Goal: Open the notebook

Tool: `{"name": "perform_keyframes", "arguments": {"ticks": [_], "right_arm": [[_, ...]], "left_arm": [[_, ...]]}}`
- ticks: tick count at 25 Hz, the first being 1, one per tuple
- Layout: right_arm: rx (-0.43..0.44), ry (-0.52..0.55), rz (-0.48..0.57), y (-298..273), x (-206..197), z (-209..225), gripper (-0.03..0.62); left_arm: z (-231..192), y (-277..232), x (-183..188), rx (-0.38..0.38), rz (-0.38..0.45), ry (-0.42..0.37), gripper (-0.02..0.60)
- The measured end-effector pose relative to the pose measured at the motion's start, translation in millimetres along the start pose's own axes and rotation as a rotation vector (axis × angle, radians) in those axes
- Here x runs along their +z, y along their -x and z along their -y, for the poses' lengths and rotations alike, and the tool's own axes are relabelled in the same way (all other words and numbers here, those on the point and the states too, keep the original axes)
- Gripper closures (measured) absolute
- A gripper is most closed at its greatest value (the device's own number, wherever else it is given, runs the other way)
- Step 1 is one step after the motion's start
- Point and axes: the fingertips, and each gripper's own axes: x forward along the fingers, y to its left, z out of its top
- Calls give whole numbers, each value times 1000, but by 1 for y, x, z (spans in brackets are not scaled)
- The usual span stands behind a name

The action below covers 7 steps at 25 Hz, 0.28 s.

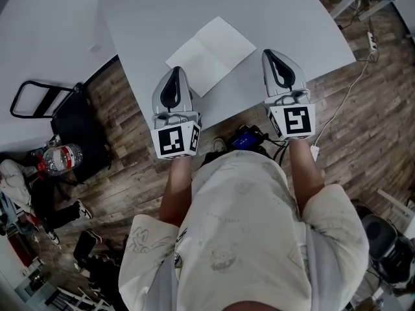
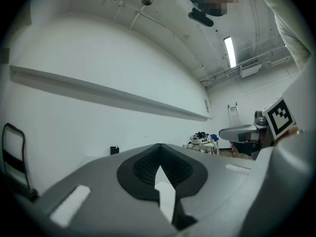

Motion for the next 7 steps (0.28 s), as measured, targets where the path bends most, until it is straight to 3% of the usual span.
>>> {"name": "perform_keyframes", "arguments": {"ticks": [7], "right_arm": [[2, 1, -9, -2, -3, 0, 589]], "left_arm": [[-1, 0, 0, 7, -2, 3, 563]]}}
